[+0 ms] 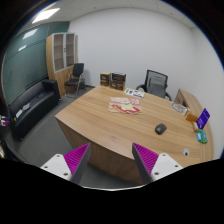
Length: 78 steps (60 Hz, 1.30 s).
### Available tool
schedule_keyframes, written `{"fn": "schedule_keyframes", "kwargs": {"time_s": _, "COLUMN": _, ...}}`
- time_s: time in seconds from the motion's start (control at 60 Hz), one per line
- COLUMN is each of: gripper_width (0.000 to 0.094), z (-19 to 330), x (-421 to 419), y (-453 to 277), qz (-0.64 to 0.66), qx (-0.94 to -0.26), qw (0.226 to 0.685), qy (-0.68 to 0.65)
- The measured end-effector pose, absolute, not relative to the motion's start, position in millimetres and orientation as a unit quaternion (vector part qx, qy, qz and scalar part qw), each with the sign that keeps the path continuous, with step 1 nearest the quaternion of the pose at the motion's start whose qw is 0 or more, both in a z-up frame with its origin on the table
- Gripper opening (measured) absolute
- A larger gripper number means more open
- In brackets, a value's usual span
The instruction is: Arrange mouse
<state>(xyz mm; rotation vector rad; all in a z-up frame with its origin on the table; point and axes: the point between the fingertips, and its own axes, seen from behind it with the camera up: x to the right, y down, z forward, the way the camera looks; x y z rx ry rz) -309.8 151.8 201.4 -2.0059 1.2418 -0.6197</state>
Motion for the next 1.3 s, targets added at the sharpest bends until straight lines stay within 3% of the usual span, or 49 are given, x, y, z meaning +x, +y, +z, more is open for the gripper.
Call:
{"fn": "schedule_keyframes", "kwargs": {"time_s": 0.7, "gripper_width": 0.0868, "z": 186.6, "x": -254.4, "y": 42.1, "qz": -0.304, "qx": -0.679, "qw": 0.309, "qy": 0.592}}
{"fn": "schedule_keyframes", "kwargs": {"time_s": 0.933, "gripper_width": 0.0868, "z": 169.5, "x": -238.0, "y": -8.5, "qz": -0.321, "qx": -0.647, "qw": 0.285, "qy": 0.630}}
{"fn": "schedule_keyframes", "kwargs": {"time_s": 1.3, "gripper_width": 0.0865, "z": 126.9, "x": -192.4, "y": -33.4, "qz": -0.324, "qx": -0.633, "qw": 0.288, "qy": 0.641}}
